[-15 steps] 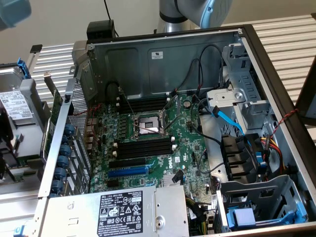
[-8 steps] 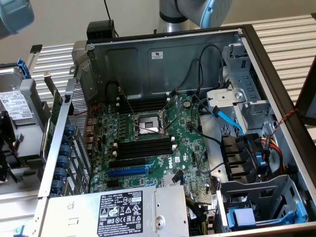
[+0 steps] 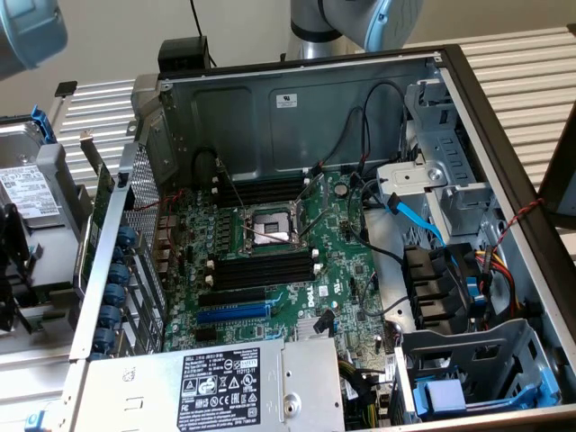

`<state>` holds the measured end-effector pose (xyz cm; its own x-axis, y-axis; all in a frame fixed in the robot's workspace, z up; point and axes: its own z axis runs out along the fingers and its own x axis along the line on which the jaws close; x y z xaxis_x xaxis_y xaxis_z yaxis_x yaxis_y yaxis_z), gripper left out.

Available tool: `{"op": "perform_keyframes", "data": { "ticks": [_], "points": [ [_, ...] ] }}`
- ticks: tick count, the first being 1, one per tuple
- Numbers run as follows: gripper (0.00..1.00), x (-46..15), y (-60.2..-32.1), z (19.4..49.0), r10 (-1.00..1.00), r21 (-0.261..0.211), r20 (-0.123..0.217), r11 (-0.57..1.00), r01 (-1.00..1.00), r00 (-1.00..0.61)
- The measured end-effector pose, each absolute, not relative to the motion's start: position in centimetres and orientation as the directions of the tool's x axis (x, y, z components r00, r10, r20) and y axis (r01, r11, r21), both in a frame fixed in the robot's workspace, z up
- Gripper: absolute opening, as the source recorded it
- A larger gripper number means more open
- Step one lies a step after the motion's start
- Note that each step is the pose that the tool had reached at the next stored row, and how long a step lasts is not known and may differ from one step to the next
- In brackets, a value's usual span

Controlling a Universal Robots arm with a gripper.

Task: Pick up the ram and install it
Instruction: 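Pick up the ram and move it above insertion slot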

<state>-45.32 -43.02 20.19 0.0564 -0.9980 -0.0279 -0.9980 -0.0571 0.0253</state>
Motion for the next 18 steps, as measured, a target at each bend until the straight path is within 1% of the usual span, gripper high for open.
{"op": "perform_keyframes", "data": {
  "ticks": [6,7,8,9,10,18],
  "points": [
    [0.42,-45.31,-43.02,20.05,-0.998,0.026,-0.028,-0.057,-0.998,0.057],
    [0.40,-45.30,-43.02,20.04,-0.998,0.026,-0.028,-0.057,-0.998,0.057],
    [0.34,-45.31,-43.02,20.04,-0.998,0.026,-0.028,-0.057,-0.998,0.057],
    [0.34,-45.31,-43.02,20.03,-0.998,0.026,-0.028,-0.057,-0.998,0.057],
    [0.27,-45.31,-43.02,20.03,-0.998,0.026,-0.028,-0.057,-0.998,0.057],
    [0.27,-45.31,-43.02,19.85,-0.998,0.026,-0.028,-0.057,-0.998,0.057]
  ]
}}
